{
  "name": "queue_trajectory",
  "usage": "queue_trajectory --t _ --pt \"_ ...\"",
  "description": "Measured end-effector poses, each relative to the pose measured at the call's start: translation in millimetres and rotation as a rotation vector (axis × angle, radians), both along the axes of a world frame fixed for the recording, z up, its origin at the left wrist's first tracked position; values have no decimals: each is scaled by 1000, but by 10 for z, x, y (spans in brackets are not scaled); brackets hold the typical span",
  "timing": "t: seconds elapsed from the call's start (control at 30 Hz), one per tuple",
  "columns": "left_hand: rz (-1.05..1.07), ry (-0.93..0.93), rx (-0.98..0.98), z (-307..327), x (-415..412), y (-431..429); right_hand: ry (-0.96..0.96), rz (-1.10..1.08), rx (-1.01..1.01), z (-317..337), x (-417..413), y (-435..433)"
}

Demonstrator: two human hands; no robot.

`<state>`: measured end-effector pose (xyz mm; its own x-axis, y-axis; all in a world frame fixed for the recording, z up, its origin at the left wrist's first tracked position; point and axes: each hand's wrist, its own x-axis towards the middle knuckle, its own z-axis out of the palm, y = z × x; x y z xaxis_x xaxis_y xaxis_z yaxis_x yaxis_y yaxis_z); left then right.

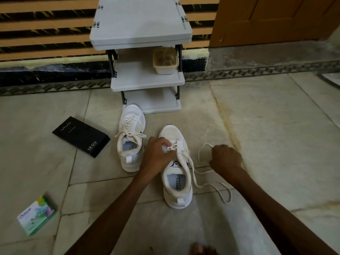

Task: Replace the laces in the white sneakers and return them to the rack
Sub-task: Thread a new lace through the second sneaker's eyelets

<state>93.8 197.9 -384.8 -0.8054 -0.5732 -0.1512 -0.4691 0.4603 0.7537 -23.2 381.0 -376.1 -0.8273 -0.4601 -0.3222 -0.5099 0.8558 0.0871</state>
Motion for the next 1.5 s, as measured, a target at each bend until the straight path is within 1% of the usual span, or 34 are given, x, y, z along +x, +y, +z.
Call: queue_trajectory --t 0.03,0.1,0.17,0.23,0.3,0.33,0.37,0.47,0.5,0.57,0.63,0.7,0.77,0.87,1.0,1.23,1.5 --pt "-2 -8 -3 12 0 2 56 65 -72 -56 -48 -31" --pt "-9 -29 -6 42 -3 2 35 223 -182 -188 -141 -89" --pt "-16 -47 -2 72 -8 -2 -7 386 -206 -279 -185 -124" --pt "-27 -63 0 111 5 -7 45 481 -212 -341 -200 -120" --pt "-48 -92 -16 159 40 -9 97 521 -229 -394 -230 -98" --pt "-51 -110 -36 181 55 -10 99 498 -265 -382 -232 -102" --pt "-42 -127 -51 210 67 -9 75 429 -354 -356 -232 -114" --pt "21 -146 -8 264 90 -53 -89 59 -818 -162 -182 -212" --pt "28 -152 18 268 95 -68 -135 -27 -930 -71 -129 -248" --pt "43 -161 76 251 125 -106 -254 -68 -1014 109 22 -344" --pt "55 -146 152 227 147 -139 -317 22 -1003 204 182 -436" --pt "44 -129 202 204 152 -173 -274 135 -924 201 302 -511" --pt "41 -108 252 212 161 -200 -205 222 -801 175 381 -569" --pt "55 -93 355 220 184 -233 -159 271 -672 167 449 -626" --pt "76 -107 482 183 192 -258 -156 311 -573 214 468 -690" --pt "87 -120 536 185 188 -264 -197 299 -505 288 422 -713" --pt "86 -90 519 224 195 -201 -259 317 -468 274 427 -787"
